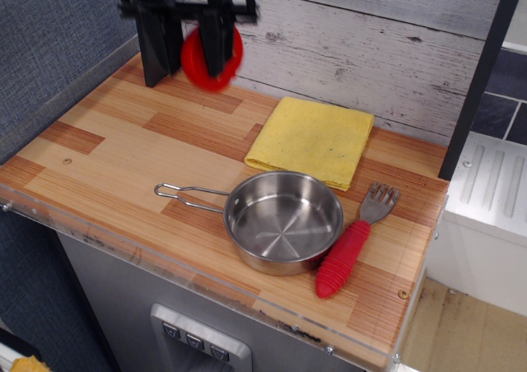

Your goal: Put the tomato in the silver pot.

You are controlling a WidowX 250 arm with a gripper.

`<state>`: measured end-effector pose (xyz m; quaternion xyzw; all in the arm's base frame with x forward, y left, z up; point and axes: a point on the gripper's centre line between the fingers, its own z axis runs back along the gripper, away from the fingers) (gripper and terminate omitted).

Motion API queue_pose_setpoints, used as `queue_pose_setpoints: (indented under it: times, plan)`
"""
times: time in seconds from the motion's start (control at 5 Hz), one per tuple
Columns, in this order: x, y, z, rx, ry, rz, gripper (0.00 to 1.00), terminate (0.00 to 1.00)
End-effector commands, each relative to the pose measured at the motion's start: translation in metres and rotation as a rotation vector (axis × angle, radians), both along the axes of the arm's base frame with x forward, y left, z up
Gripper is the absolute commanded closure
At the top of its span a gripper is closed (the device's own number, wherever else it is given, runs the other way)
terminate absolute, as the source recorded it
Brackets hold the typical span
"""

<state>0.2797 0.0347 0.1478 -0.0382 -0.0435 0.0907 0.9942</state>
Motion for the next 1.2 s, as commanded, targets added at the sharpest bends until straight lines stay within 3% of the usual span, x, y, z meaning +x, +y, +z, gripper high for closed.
queue_pose_setpoints:
  times: [0.0,0.2,0.4,1.0]
  plan:
    - [-0.035,-0.026,-0.018,0.096,0.024,-0.111,1.0,0.0]
    - [-0.029,-0.029,-0.039,0.132,0.054,-0.111,1.0,0.0]
    - [-0.019,-0.036,-0.05,0.127,0.056,-0.125,1.0,0.0]
    - [-0.027,-0.059,-0.078,0.149,0.108,-0.21,1.0,0.0]
